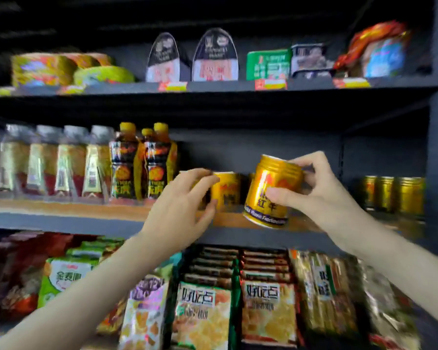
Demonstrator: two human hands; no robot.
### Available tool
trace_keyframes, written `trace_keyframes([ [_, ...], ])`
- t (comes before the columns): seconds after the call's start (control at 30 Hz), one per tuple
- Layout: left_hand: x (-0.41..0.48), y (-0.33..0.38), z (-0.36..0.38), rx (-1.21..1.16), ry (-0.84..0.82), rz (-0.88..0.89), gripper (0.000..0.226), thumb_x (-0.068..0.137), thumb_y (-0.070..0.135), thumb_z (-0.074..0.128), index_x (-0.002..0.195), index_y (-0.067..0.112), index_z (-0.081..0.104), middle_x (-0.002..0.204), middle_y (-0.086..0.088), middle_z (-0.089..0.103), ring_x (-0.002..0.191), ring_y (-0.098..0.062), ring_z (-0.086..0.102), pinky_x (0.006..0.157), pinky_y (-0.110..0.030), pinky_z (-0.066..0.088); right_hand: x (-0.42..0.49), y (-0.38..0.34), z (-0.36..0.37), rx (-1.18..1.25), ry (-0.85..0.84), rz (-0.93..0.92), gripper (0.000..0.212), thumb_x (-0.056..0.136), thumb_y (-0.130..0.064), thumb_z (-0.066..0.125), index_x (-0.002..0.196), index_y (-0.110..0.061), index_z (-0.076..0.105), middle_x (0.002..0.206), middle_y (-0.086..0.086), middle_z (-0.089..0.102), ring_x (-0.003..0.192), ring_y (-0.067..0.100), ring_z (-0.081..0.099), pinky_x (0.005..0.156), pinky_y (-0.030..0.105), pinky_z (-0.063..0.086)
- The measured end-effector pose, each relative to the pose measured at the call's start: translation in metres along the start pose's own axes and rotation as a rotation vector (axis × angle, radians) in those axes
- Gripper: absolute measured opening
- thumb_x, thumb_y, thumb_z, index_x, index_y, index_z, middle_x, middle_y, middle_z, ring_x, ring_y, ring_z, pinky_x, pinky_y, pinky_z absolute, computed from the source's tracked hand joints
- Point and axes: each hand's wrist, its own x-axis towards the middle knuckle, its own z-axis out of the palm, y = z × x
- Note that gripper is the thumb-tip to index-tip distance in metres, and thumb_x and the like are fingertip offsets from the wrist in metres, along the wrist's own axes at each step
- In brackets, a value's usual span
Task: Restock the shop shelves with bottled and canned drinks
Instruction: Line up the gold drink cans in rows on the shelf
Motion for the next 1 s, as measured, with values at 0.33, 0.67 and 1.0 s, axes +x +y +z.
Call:
trace_keyframes([
  [0.33,0.070,-0.047,0.035,0.046,-0.134,0.171,0.052,0.089,0.049,0.041,0.121,0.014,0.062,0.116,-0.007,0.065,0.104,-0.026,0.064,0.088,-0.039,0.053,0.100,0.020,-0.004,-0.376,0.163,0.241,0.059,0.064,-0.041,0.087,0.104,-0.023,0.047,0.108,-0.001,0.060,0.097,0.014,0.056,0.072,0.030,0.043],
  [0.67,0.075,-0.051,0.060,-0.061,-0.288,0.259,0.051,0.097,0.052,0.033,0.142,0.027,0.038,0.132,0.004,0.053,0.119,-0.014,0.047,0.099,-0.026,0.039,0.127,0.064,0.027,-0.601,-0.148,0.334,0.059,0.066,-0.040,0.086,0.101,-0.025,0.042,0.104,-0.004,0.057,0.095,0.010,0.056,0.068,0.025,0.045],
  [1.0,0.073,-0.049,0.063,0.042,-0.162,0.277,0.044,0.092,0.044,0.033,0.115,0.020,0.061,0.095,0.001,0.066,0.085,-0.019,0.063,0.073,-0.032,0.052,0.141,0.073,0.032,-0.798,-0.294,0.321,0.062,0.079,-0.043,0.076,0.116,-0.022,0.030,0.114,0.000,0.056,0.096,0.013,0.056,0.069,0.023,0.046],
])
